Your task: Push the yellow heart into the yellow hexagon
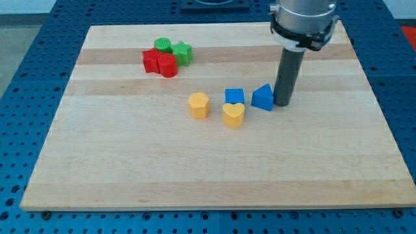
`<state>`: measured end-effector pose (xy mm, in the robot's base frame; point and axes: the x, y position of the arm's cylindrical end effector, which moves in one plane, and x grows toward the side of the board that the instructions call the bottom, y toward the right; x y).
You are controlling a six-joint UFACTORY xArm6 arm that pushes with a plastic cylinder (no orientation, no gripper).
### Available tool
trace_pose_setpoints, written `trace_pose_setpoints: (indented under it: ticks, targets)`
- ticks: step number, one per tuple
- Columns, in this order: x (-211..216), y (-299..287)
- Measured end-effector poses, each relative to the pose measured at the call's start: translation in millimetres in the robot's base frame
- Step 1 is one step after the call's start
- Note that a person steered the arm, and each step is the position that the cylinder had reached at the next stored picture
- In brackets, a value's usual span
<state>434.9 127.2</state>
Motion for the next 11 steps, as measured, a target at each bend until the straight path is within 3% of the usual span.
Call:
trace_pose_setpoints:
  ticks: [2,6,11]
  targets:
    - [53.3,-3.7]
    - [45.3,-134.2]
    - [38.8,-149.7]
